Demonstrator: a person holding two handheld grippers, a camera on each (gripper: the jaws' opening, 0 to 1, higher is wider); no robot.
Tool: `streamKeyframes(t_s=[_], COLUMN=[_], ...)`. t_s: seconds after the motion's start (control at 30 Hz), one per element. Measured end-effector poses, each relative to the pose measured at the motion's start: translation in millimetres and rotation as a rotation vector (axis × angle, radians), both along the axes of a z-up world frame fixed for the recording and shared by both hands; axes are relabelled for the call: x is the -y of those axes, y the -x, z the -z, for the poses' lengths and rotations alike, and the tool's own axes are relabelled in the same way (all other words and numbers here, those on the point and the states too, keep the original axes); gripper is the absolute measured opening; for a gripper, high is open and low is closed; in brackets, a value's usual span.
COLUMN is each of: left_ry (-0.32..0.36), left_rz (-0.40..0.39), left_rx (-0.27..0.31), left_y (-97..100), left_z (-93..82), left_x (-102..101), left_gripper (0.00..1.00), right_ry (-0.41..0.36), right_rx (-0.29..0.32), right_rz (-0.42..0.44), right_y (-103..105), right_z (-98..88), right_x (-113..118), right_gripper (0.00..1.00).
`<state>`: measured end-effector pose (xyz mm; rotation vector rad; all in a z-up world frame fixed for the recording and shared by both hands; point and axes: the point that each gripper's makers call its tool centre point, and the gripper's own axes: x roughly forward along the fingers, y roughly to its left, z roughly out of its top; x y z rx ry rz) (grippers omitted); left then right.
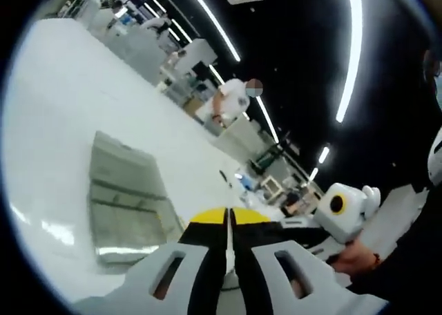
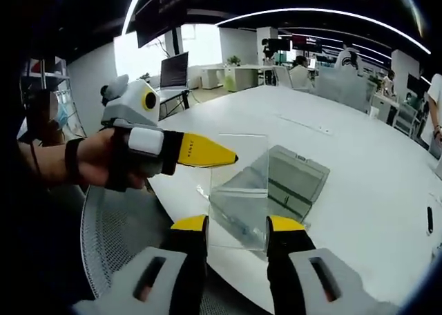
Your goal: Insert the divider into the dual guide fixture by aligning both edges with the guide slots and pushing it downward to the bottom, including one-sided entry, uneven engagement, binding, and posture correction.
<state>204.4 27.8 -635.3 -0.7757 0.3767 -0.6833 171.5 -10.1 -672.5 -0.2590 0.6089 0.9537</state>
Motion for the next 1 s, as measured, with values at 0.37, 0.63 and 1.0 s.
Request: streamKeyframes(t_s=[0.37,0.63,1.0], left_ry=[-0.025,-0.008,0.095], left_rz=[0.025,0.080,0.099], left_rx=[0.024,0.081,0.102], left_y=[7.2,9.5,7.1], left_z=[-0.4,-14.1,-27.6], left_x=[-5.0,-11.2,-7.7], left_gripper=[0.00,0.00,0.00], right_ry=[-0.103,-0.148,-0.323], right_rx=[-0.037,-0.057,-0.164], right_rz=[0.007,-0.011,0.010], right_y=[8.1,4.9,0.0], right_z=[-8.3,-13.8,-22.8], right_x=[-2.0,-4.6,-12.4], right_gripper=[0.32,0.31,0.29])
